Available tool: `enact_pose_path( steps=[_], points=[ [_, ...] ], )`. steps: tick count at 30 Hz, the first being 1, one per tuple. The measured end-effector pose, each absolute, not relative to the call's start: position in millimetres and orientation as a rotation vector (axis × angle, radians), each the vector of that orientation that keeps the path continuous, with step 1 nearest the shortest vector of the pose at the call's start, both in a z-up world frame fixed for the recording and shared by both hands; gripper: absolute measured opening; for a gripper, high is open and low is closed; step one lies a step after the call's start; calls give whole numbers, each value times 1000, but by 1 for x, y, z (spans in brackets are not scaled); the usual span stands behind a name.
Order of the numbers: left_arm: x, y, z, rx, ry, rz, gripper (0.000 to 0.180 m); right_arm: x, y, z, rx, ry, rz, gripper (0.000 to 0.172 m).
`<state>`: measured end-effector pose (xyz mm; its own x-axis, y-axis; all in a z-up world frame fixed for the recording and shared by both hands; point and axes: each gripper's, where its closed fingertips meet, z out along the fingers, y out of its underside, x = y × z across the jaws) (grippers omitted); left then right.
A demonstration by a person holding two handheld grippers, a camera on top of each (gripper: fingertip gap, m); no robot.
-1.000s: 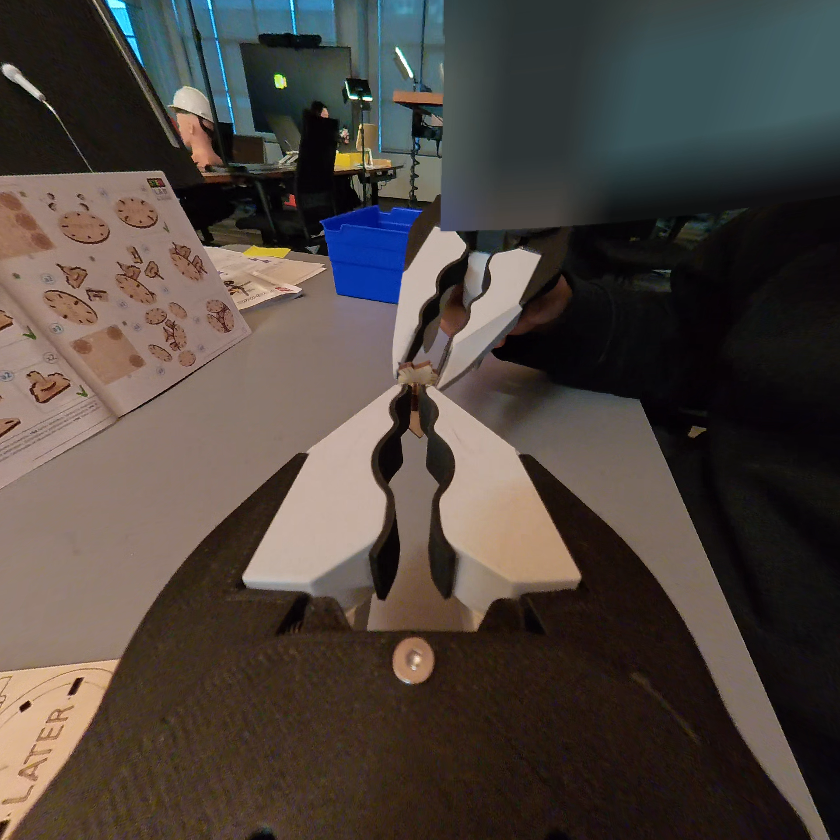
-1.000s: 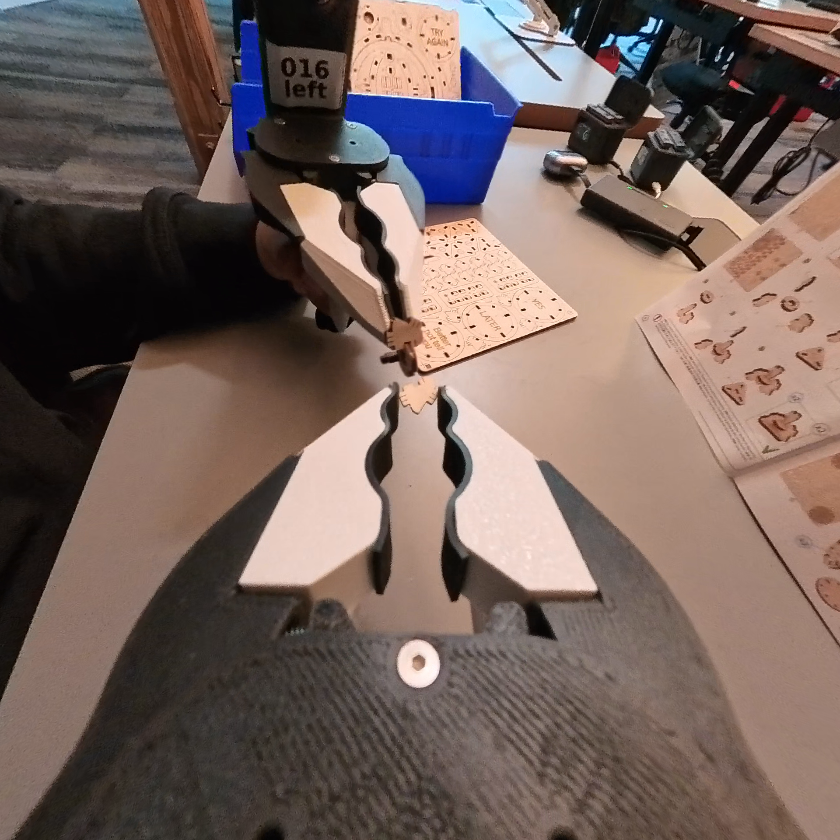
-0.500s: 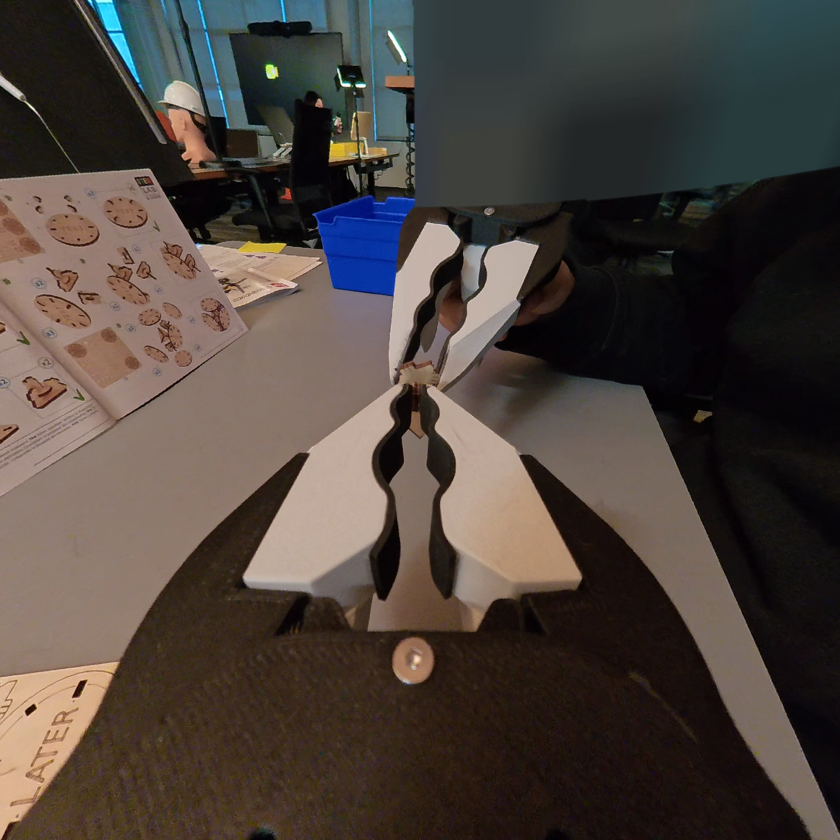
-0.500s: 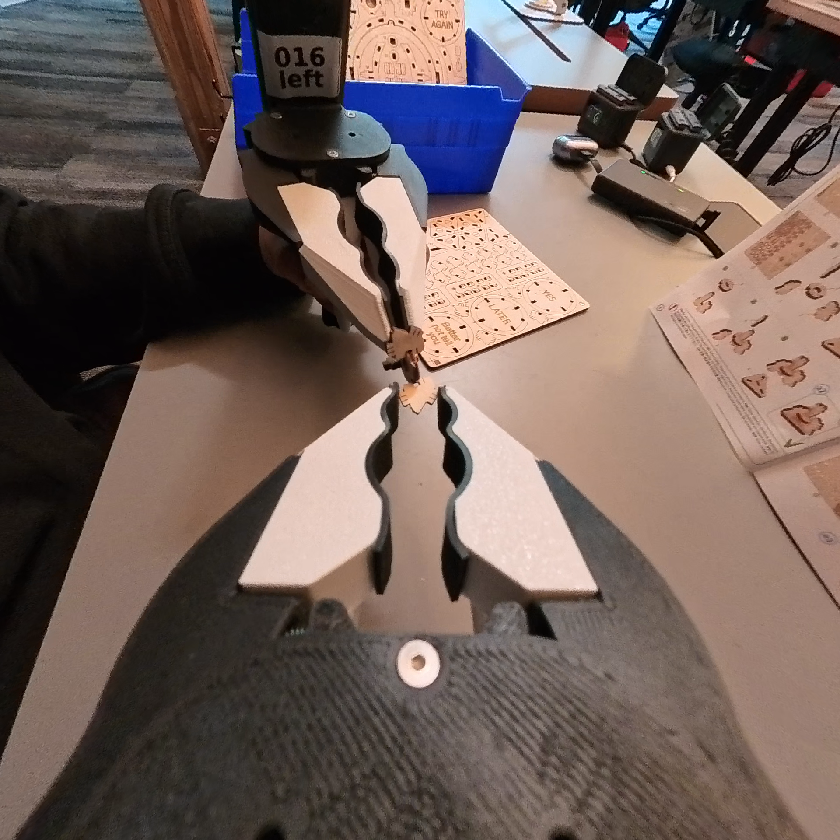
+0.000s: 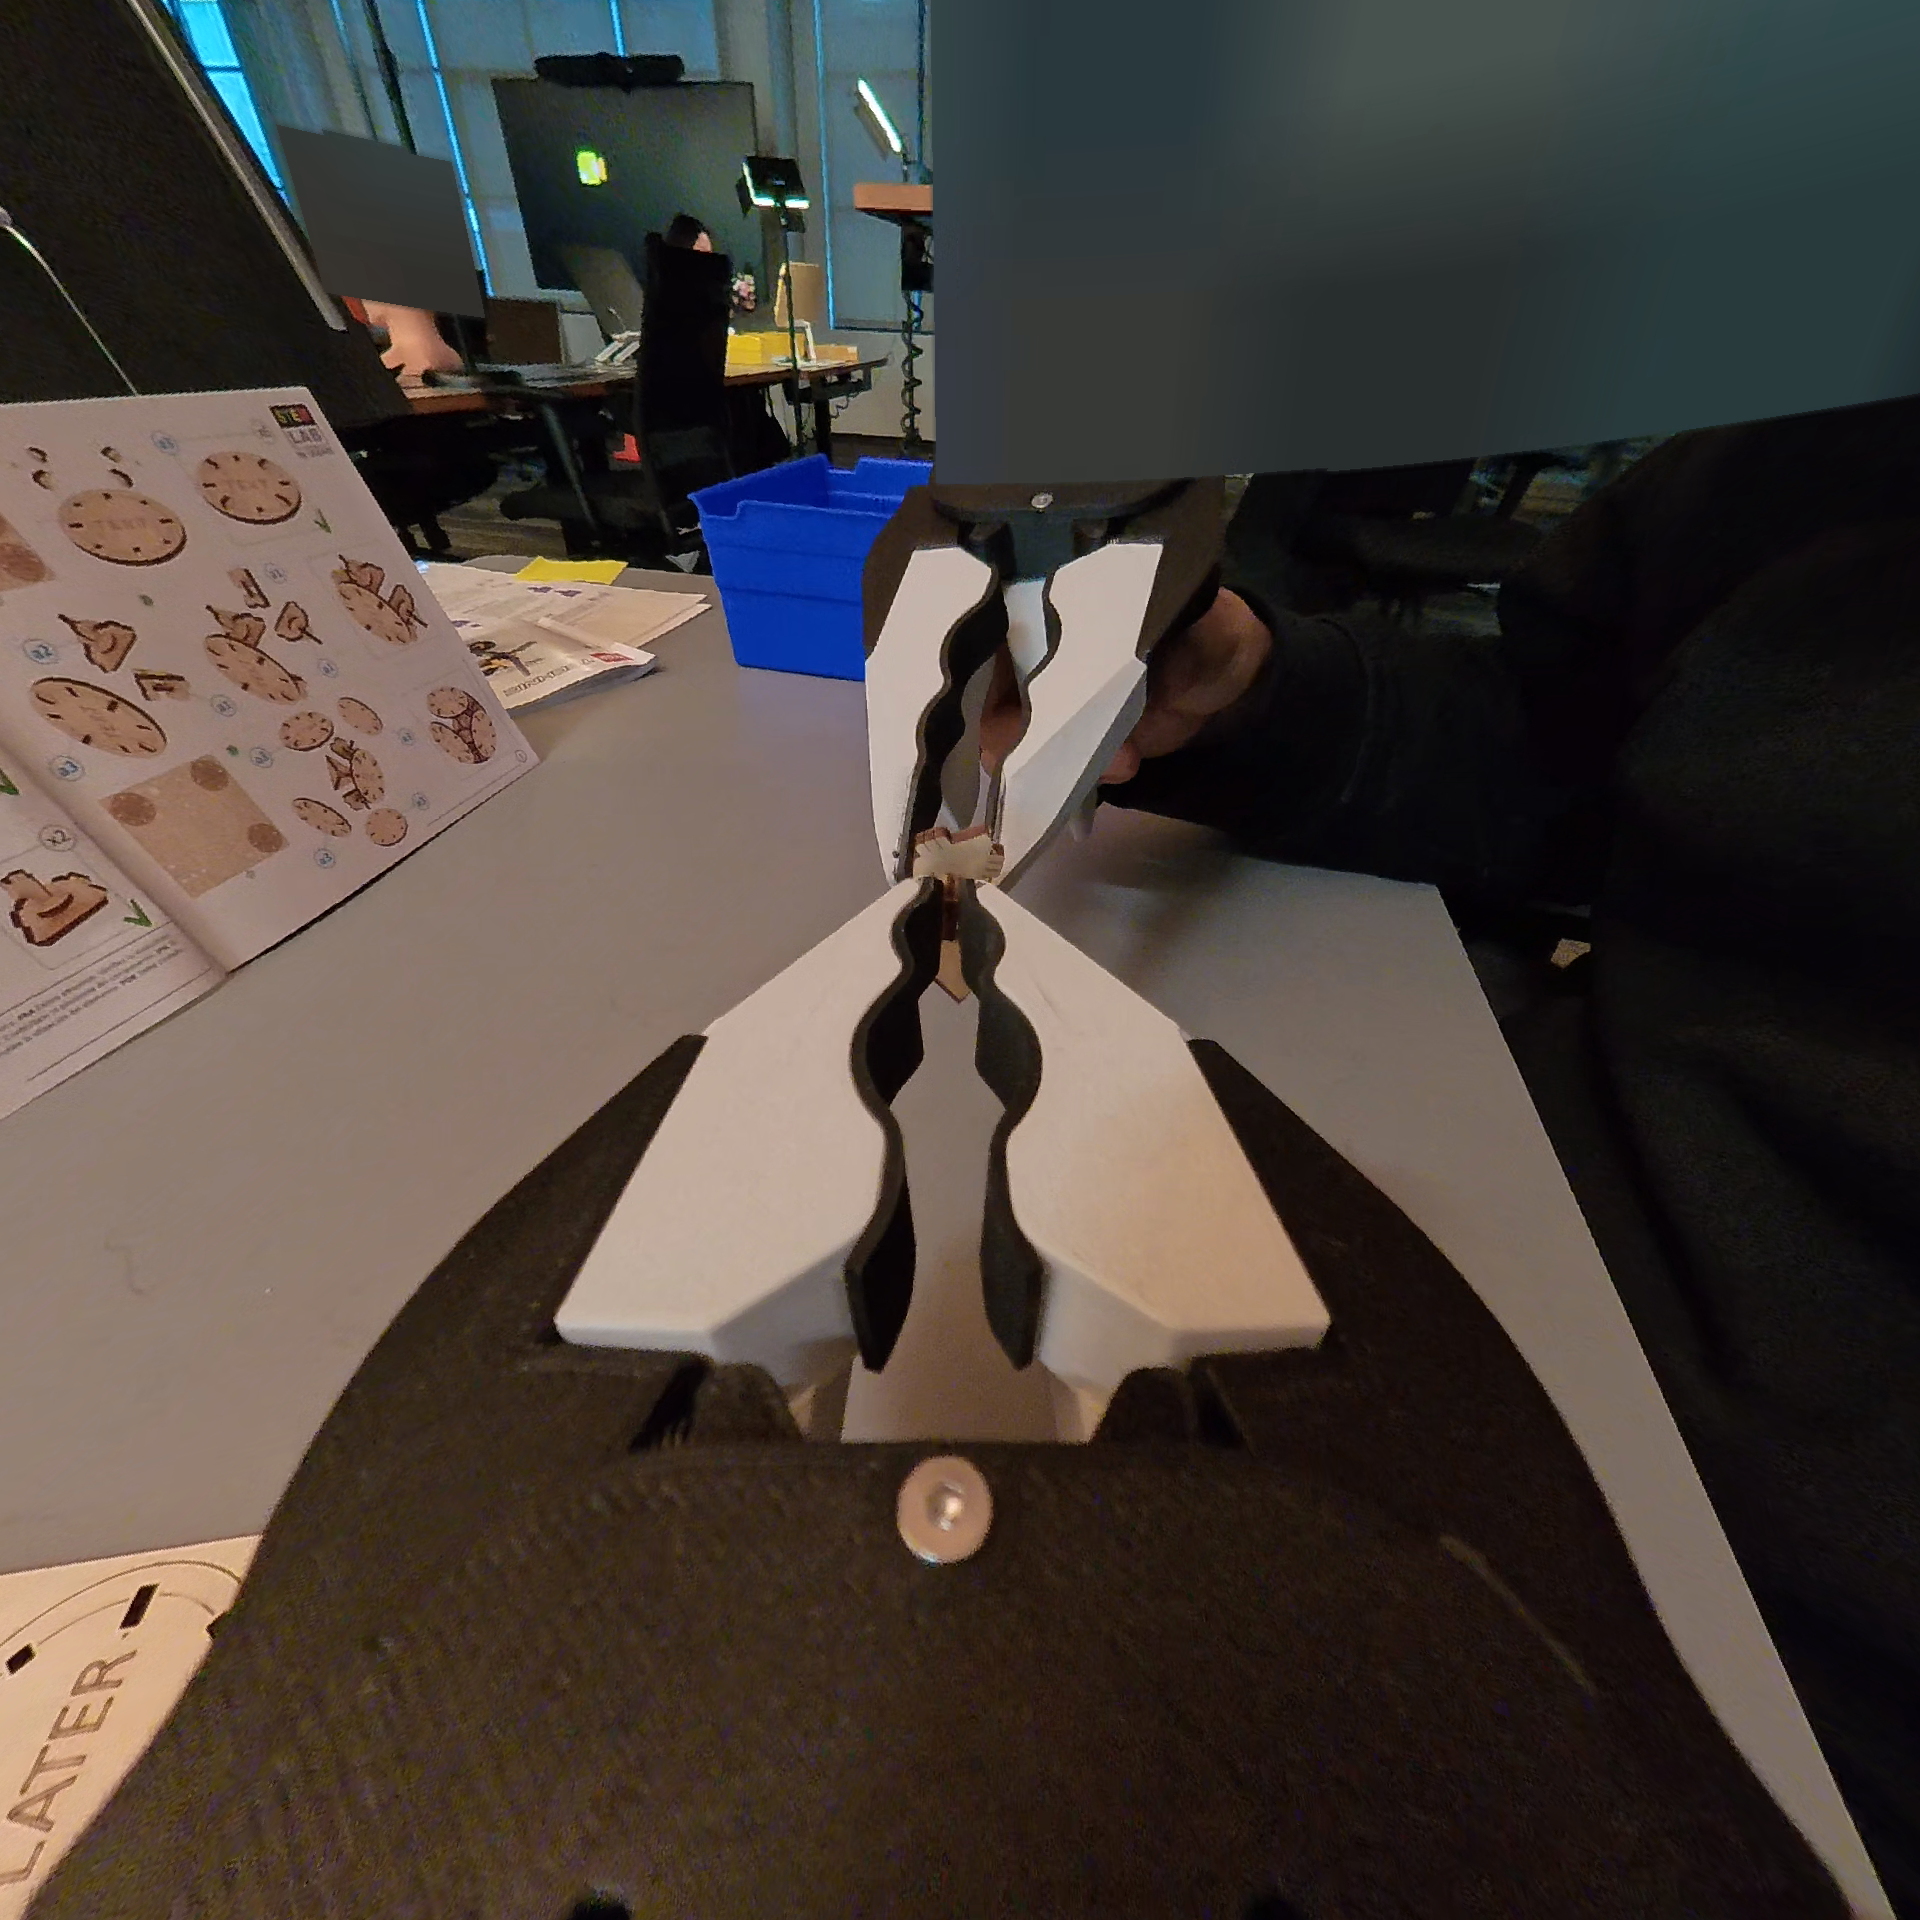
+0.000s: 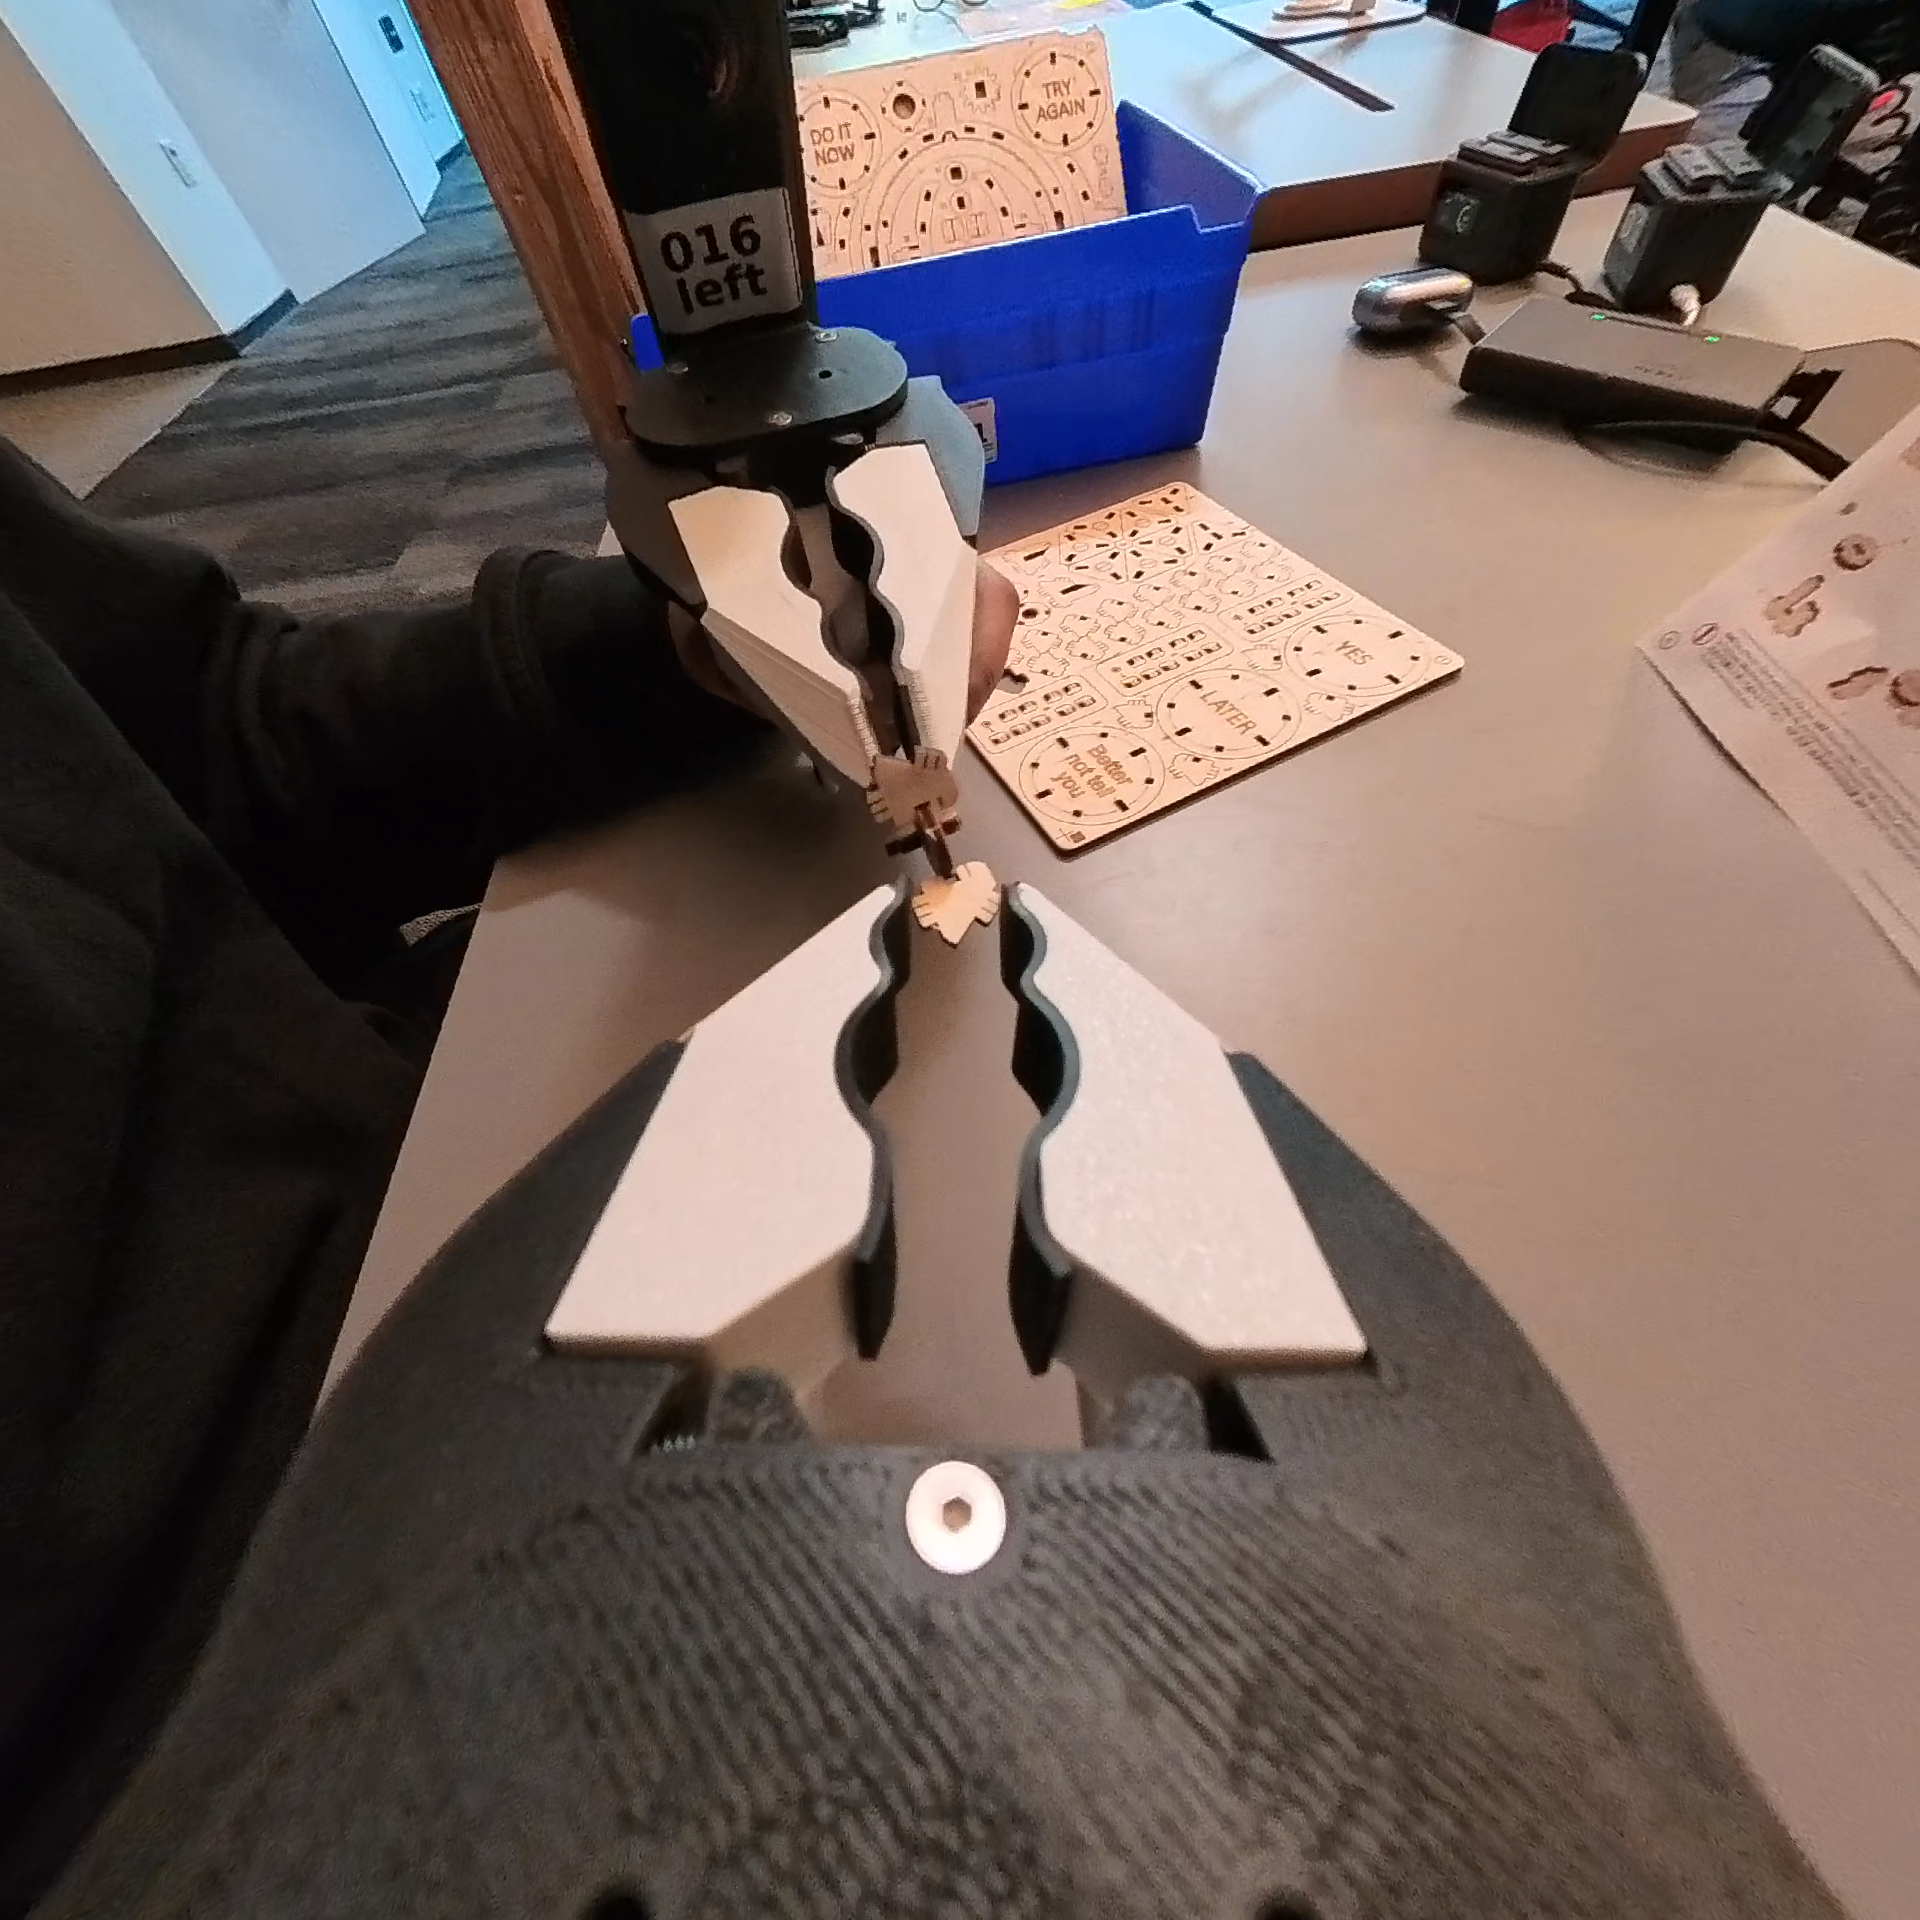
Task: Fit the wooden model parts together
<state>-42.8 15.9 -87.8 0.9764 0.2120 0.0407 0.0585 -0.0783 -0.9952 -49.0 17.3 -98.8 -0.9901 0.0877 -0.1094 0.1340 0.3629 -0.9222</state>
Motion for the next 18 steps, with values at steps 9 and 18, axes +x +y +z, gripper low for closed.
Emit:
enact_pose_path(
  steps=[9, 18],
  points=[
    [-43, 17, -91, -1668, -210, 137, 0, -50, 17, -103, 181, 2642, -1727, 14],
    [-43, 16, -88, -1650, -207, 134, 0, -50, 16, -99, 150, 2652, -1768, 14]
  ],
)
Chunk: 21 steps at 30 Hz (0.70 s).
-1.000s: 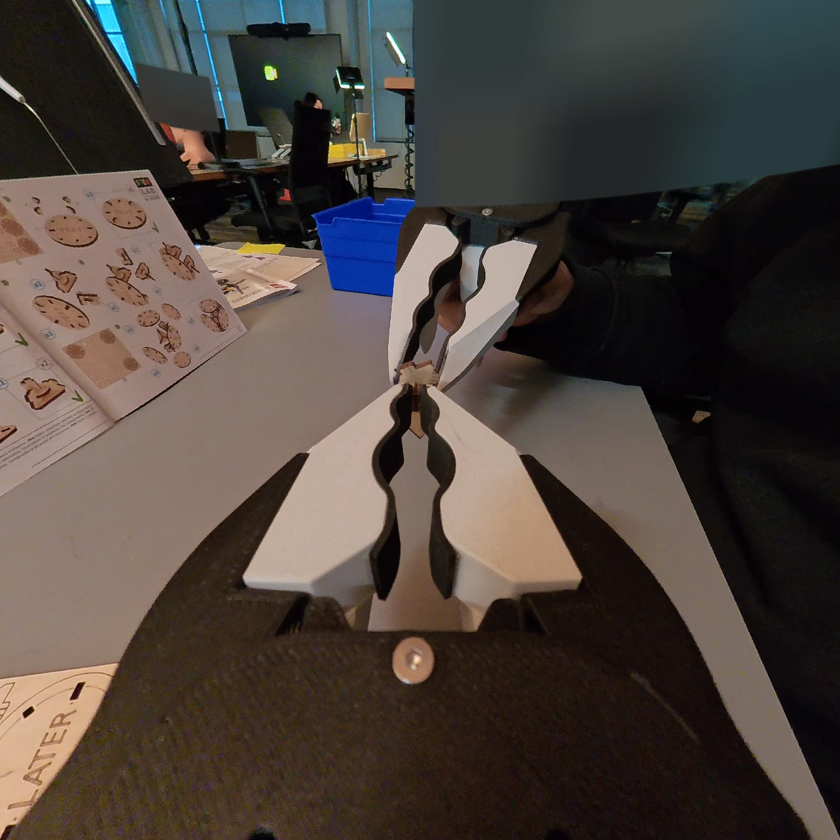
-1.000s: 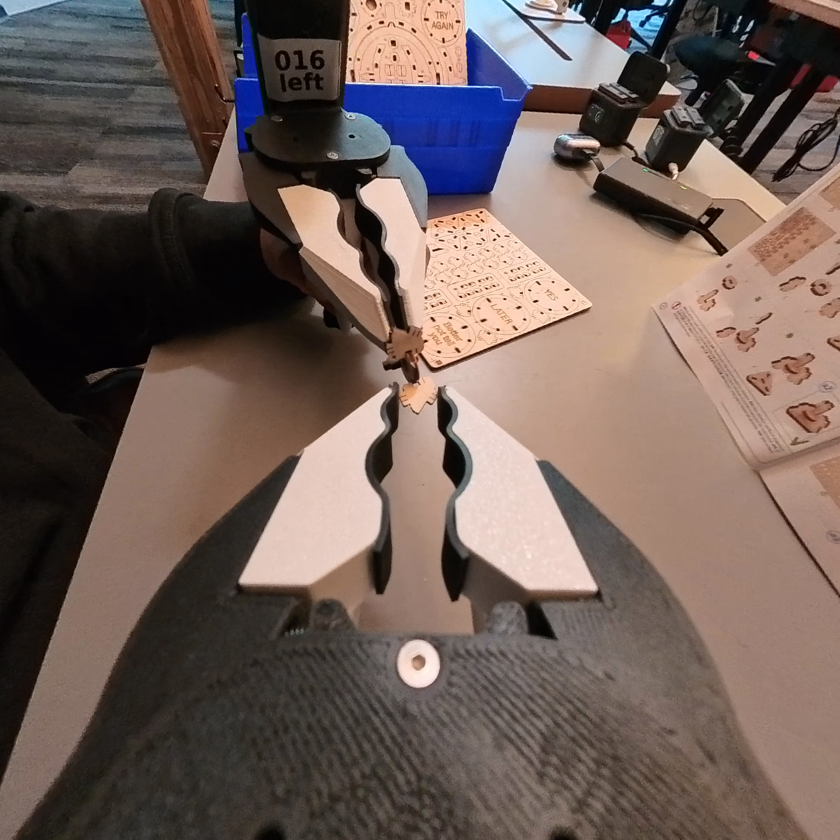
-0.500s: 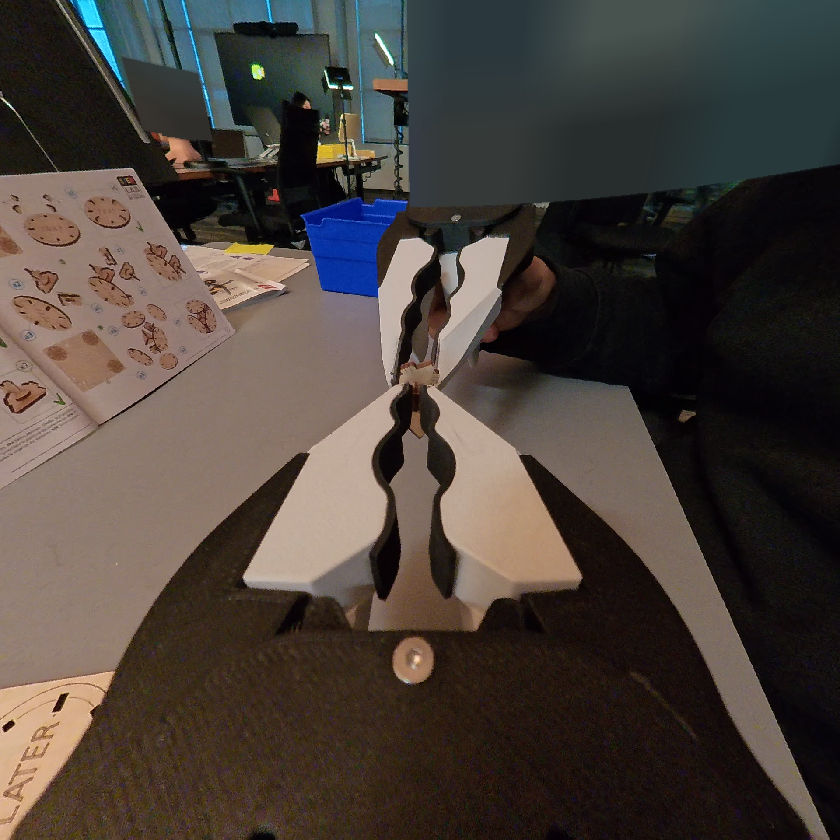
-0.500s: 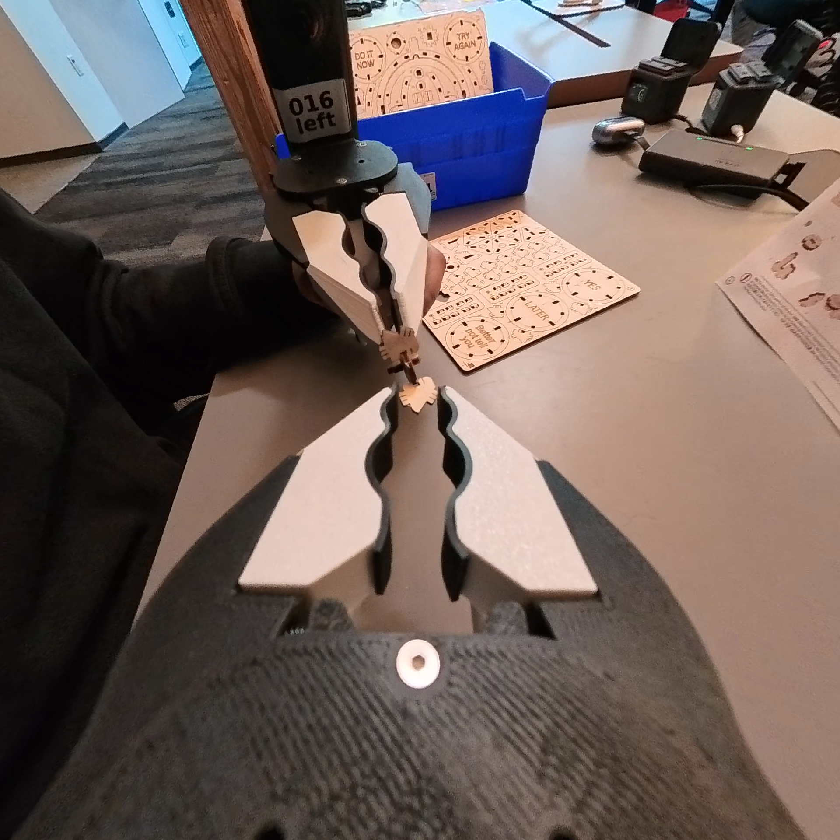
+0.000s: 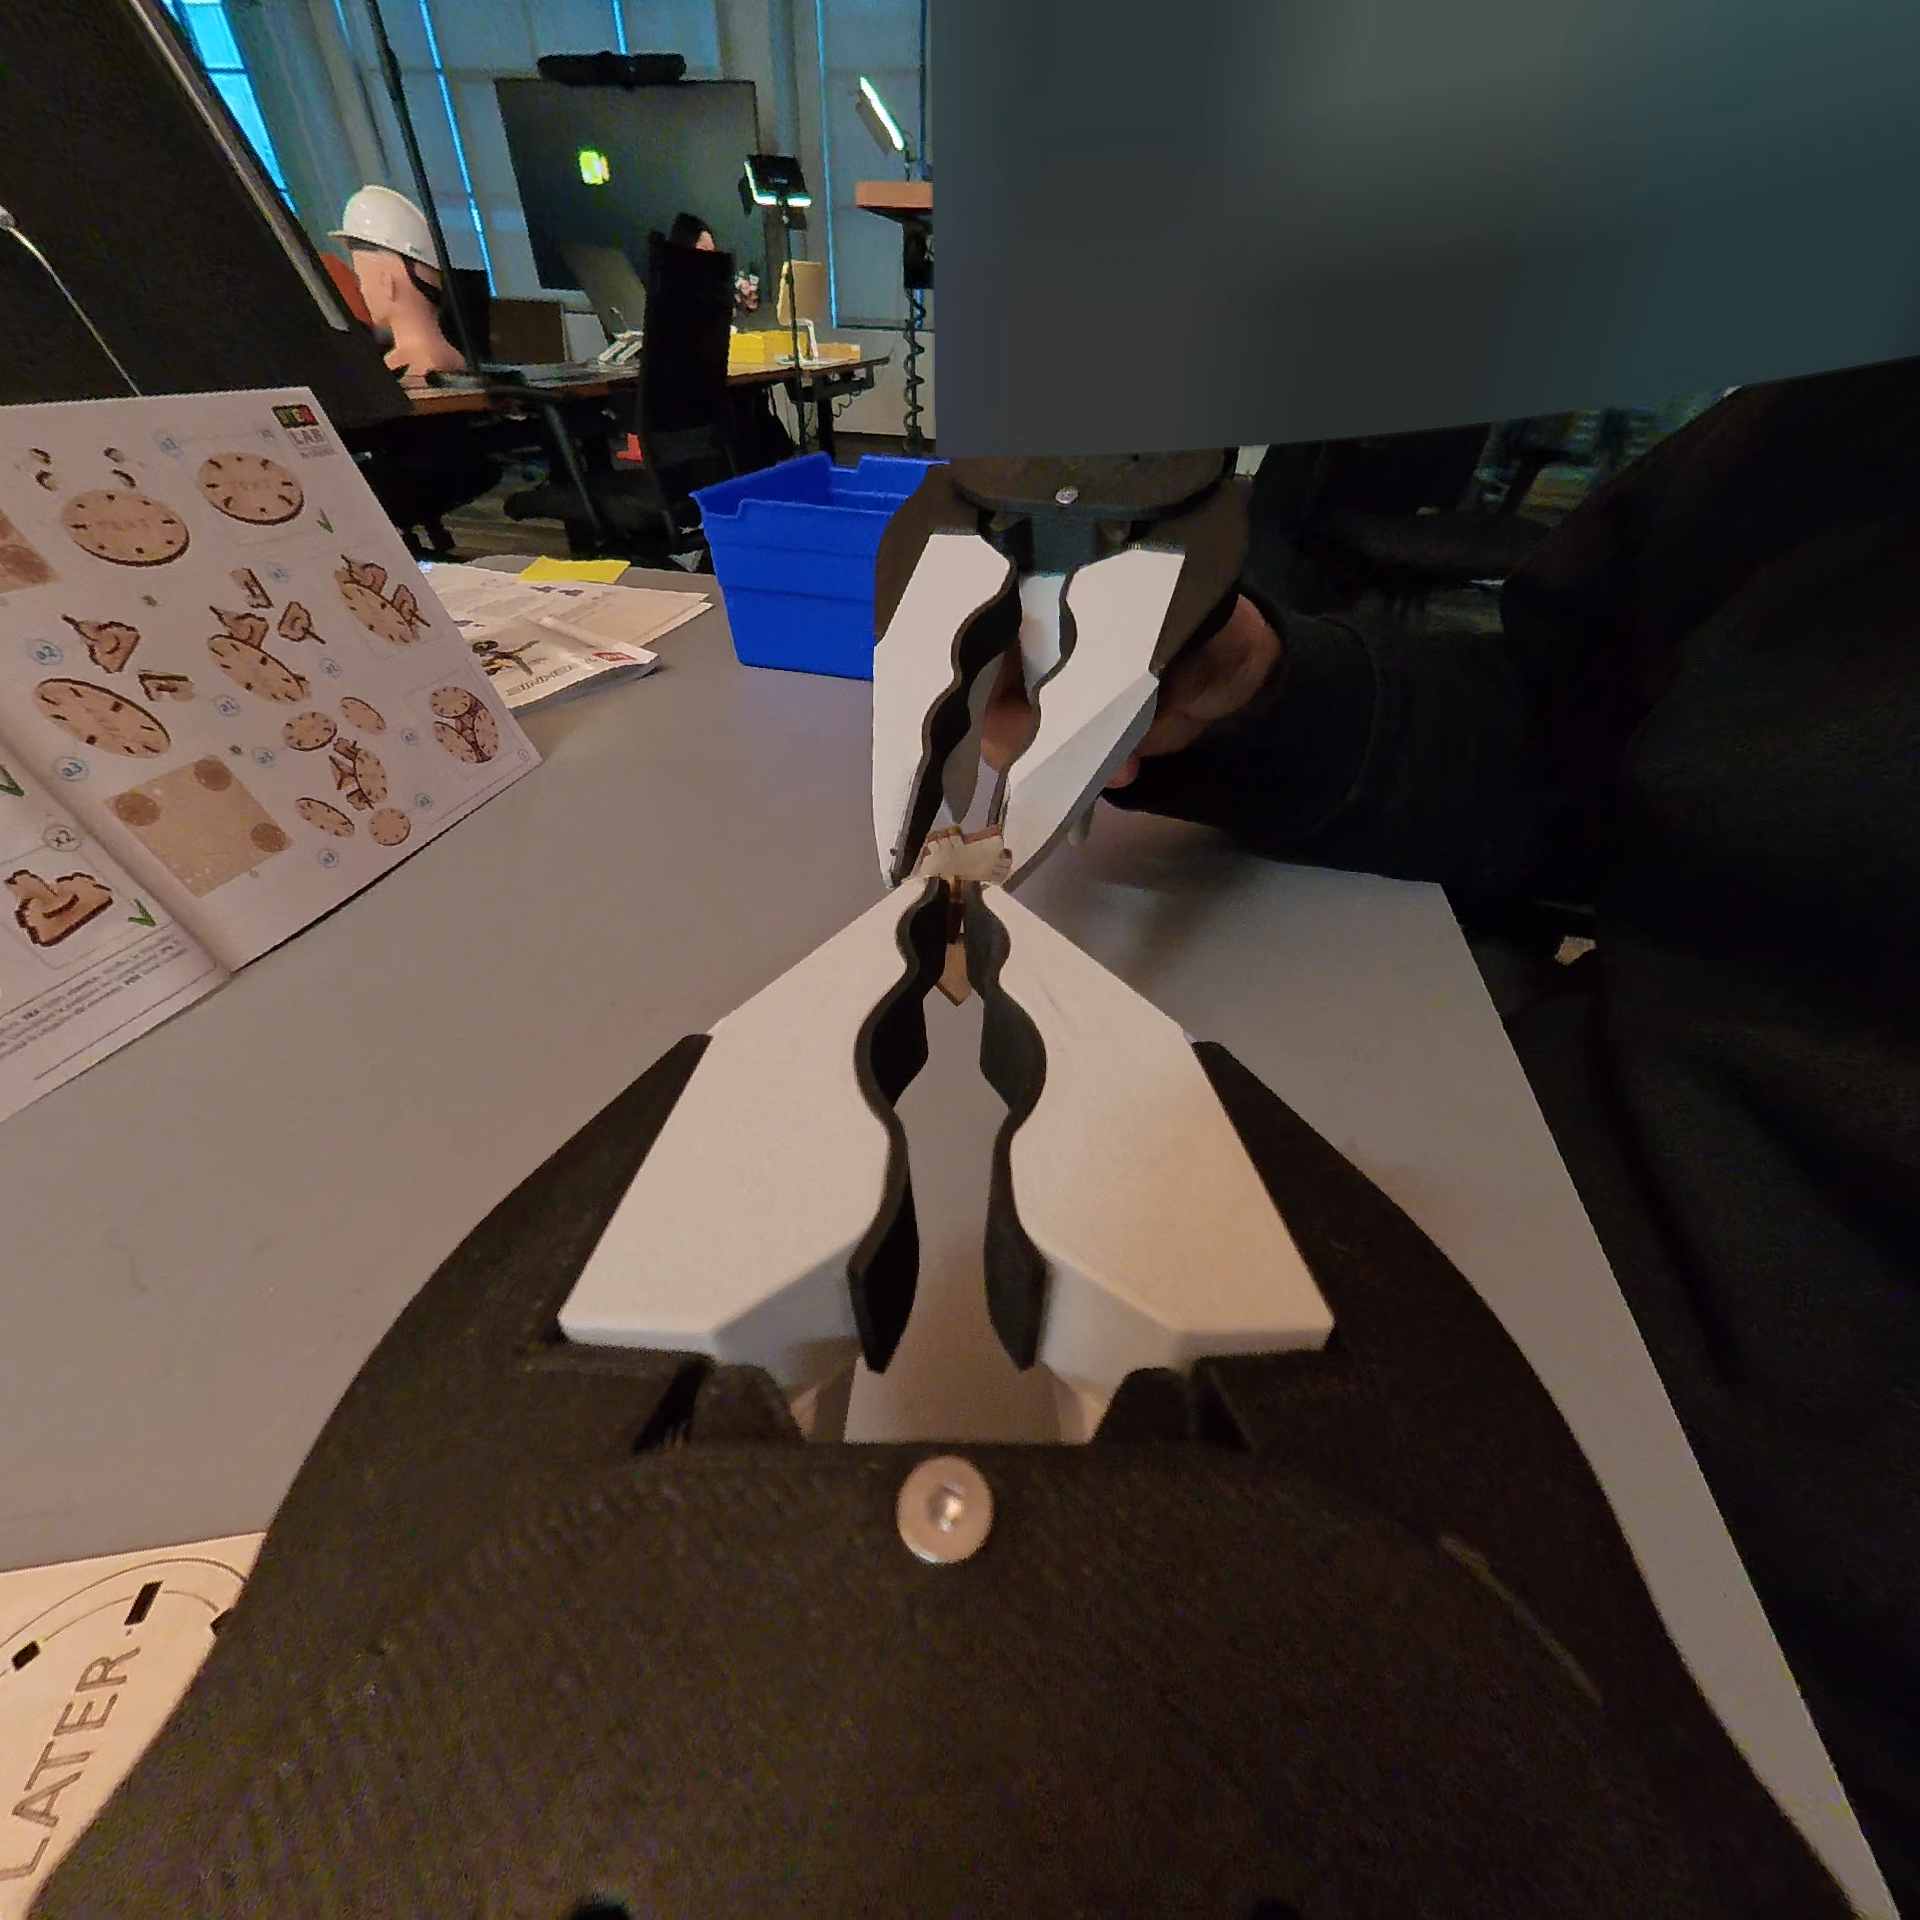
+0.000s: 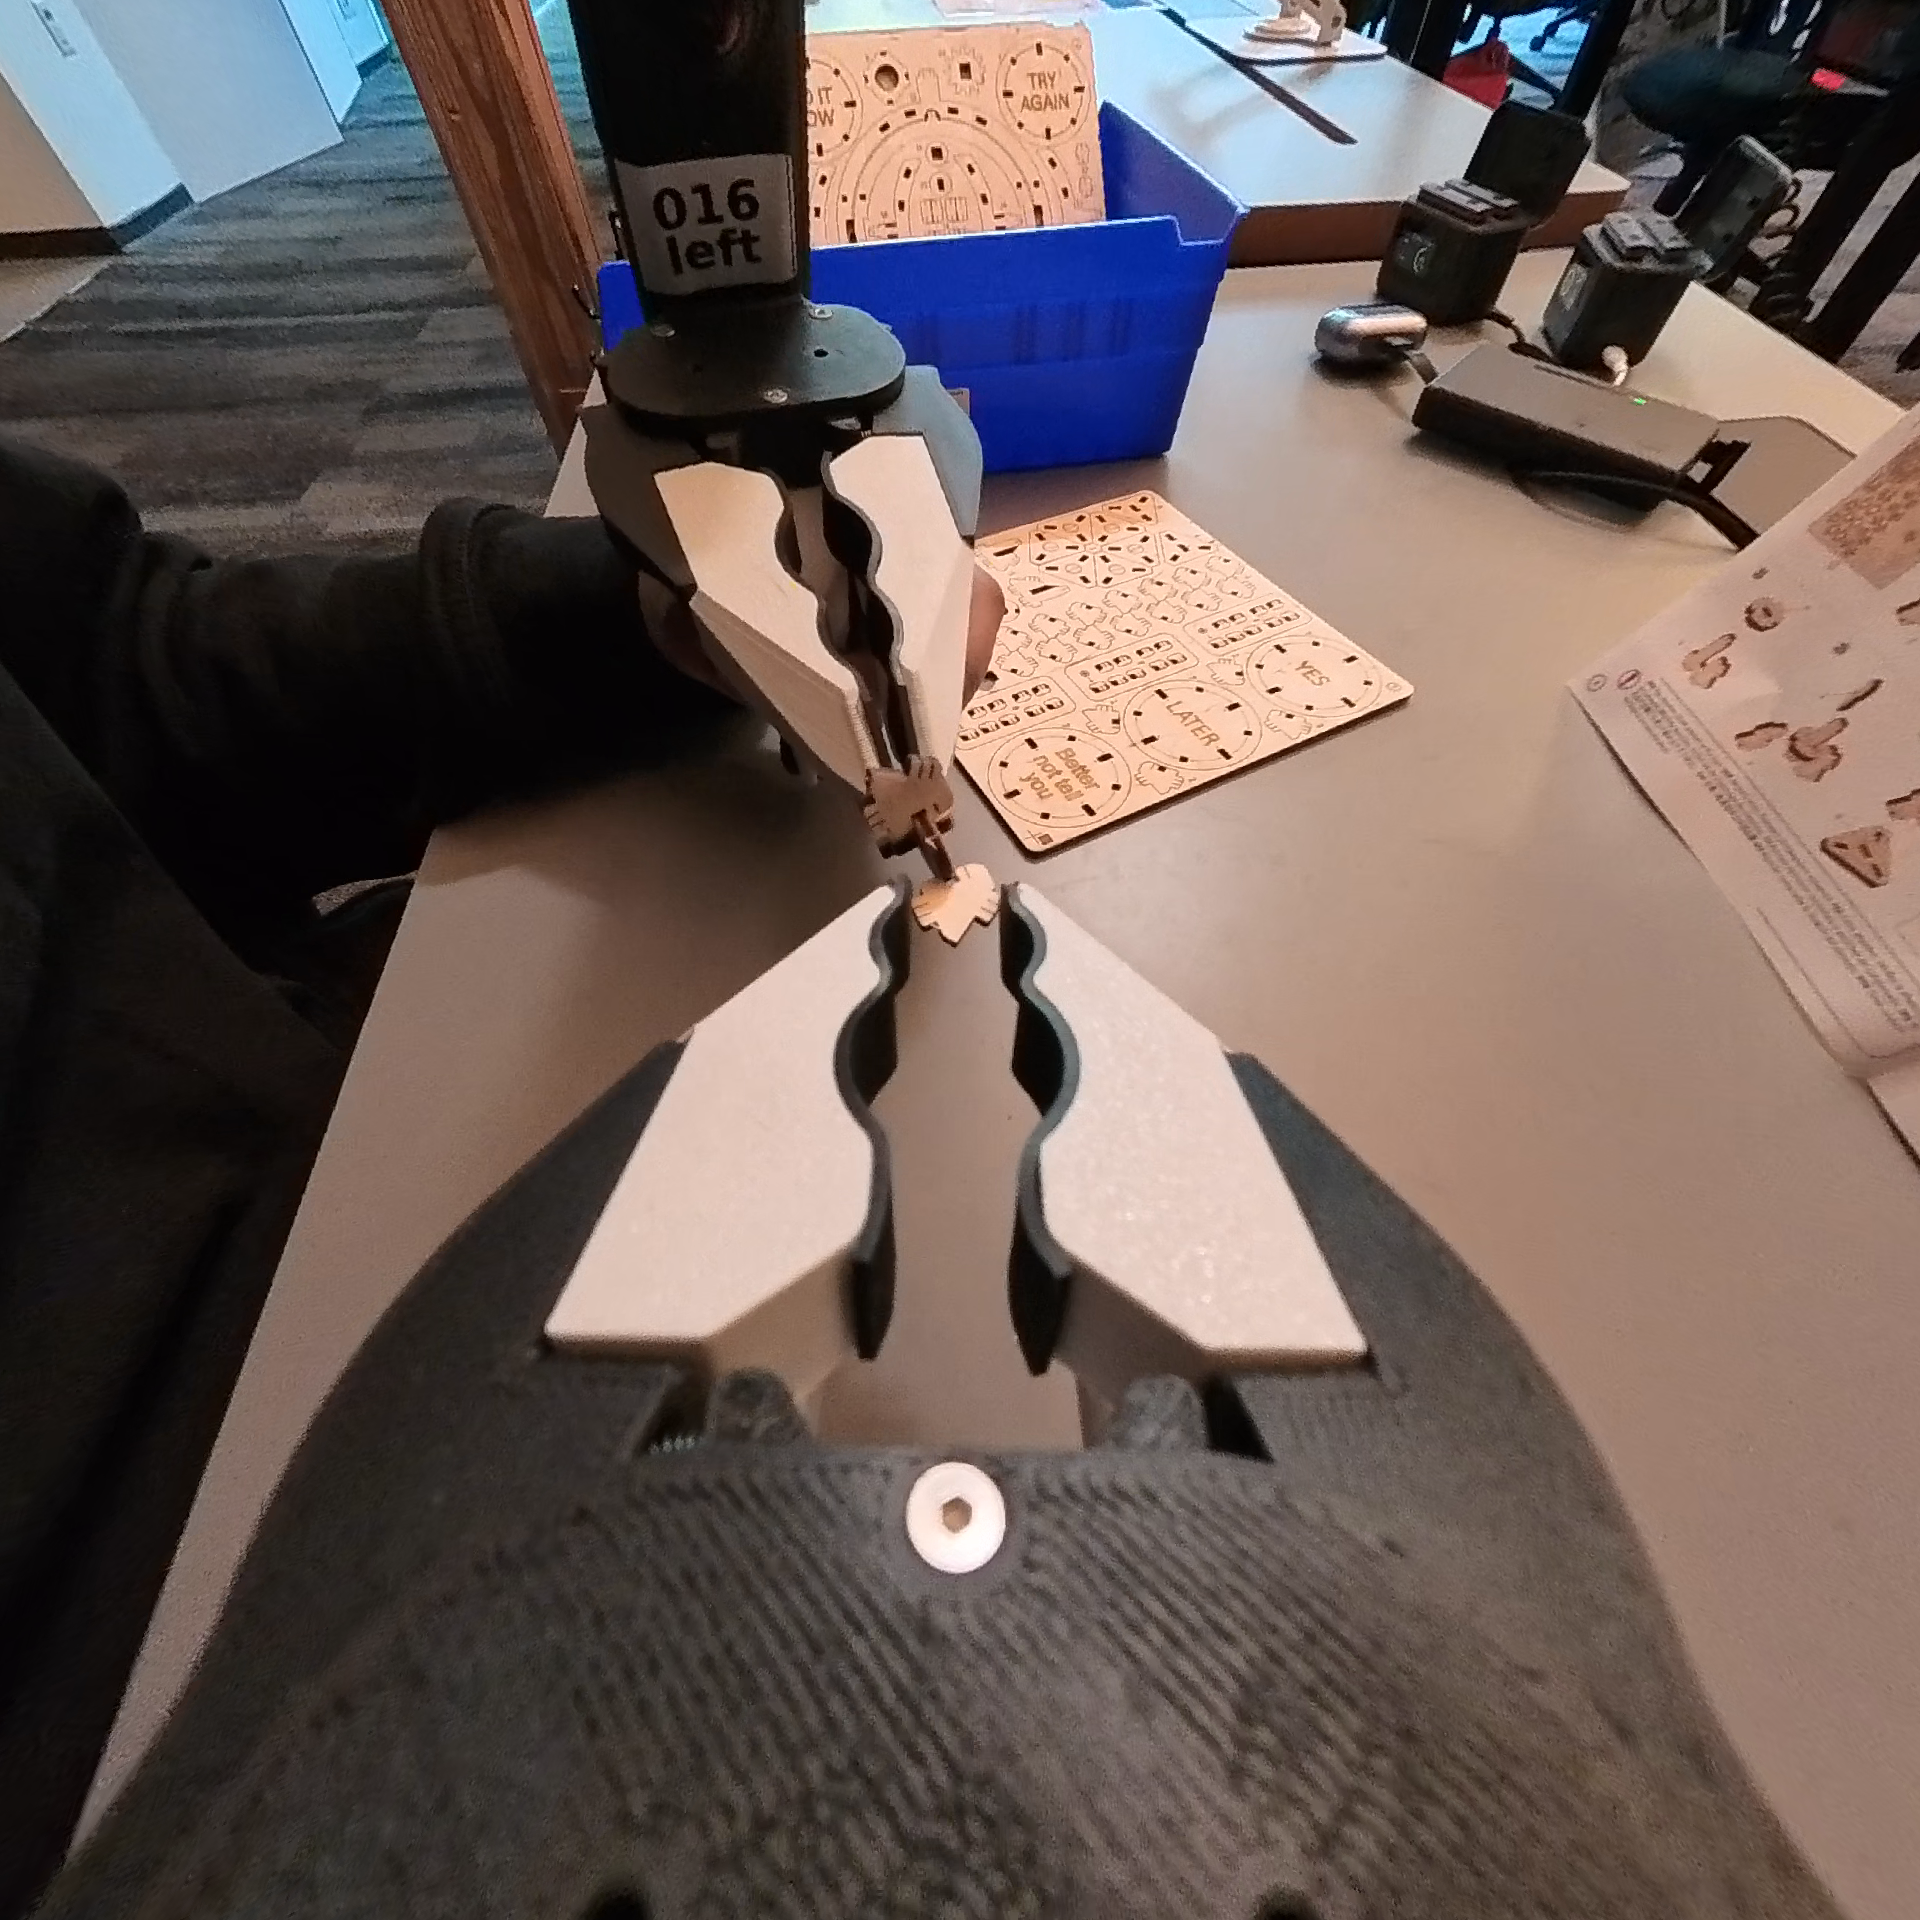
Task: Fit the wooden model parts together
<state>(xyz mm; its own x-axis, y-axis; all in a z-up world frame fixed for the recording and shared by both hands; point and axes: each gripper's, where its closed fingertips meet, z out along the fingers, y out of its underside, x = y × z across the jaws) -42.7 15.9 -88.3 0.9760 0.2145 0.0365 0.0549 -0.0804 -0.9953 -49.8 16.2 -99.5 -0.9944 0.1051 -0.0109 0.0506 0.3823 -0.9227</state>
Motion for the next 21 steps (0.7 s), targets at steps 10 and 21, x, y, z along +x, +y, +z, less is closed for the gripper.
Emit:
enact_pose_path(
  steps=[10, 21],
  points=[
    [-39, 14, -80, -1604, -198, 98, 0, -46, 15, -91, -38, -2491, 1757, 14],
    [-38, 15, -81, -1606, -195, 91, 0, -46, 15, -92, -25, -2494, 1745, 15]
  ],
)
